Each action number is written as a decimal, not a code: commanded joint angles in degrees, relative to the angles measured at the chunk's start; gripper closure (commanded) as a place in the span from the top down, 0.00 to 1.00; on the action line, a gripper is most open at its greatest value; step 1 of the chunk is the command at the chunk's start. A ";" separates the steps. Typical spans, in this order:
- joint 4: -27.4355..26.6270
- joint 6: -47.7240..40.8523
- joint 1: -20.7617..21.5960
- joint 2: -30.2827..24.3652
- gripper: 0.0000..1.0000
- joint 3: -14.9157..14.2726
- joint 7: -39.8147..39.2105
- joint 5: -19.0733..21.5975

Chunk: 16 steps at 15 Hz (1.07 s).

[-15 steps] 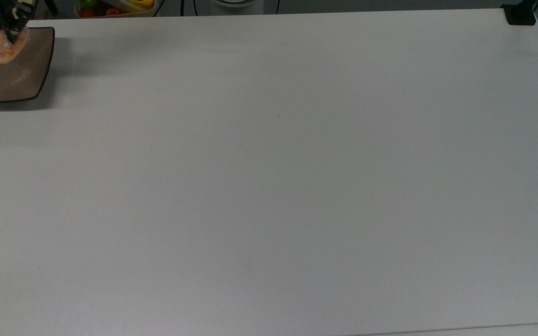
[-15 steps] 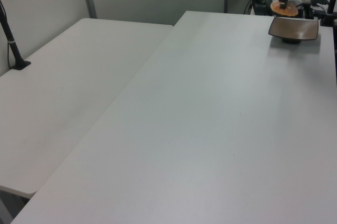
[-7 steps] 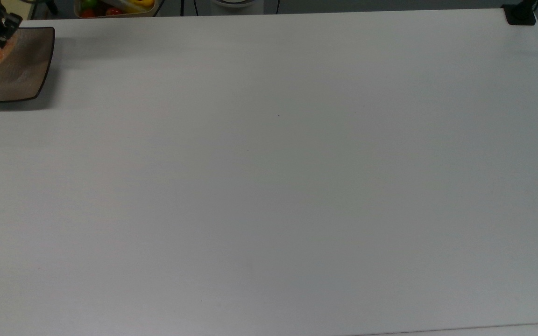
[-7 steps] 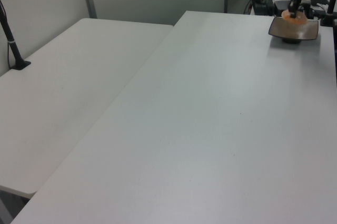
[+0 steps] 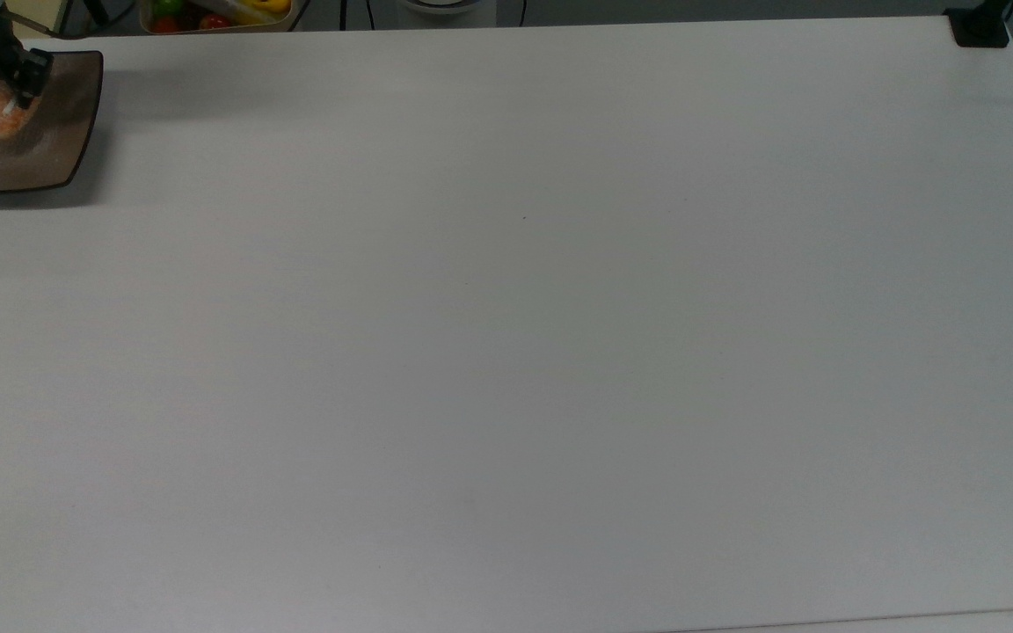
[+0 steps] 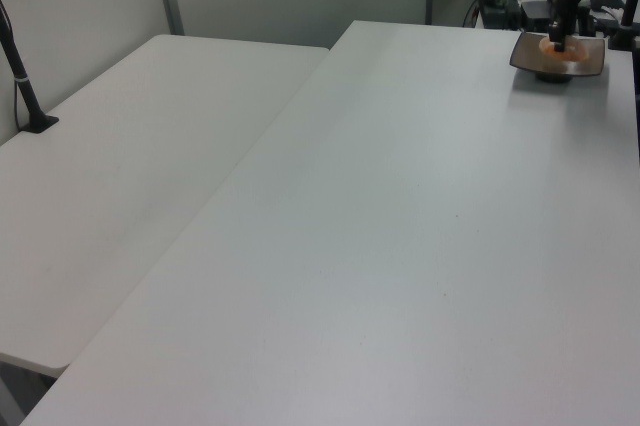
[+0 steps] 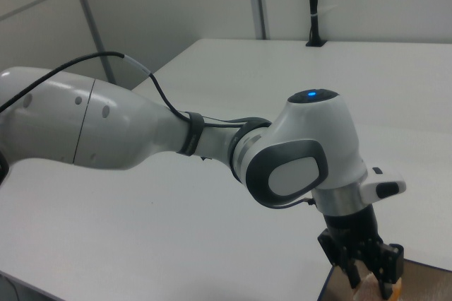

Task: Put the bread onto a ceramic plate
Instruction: 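Lower the bread roll onto the plate and open the gripper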

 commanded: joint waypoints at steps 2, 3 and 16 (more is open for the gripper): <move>0.06 0.84 0.35 0.18 1.00 0.07 -0.77 1.53; 0.06 0.67 0.35 0.18 1.00 0.07 -0.77 1.62; 7.53 -22.78 5.28 -15.19 1.00 4.53 9.68 8.83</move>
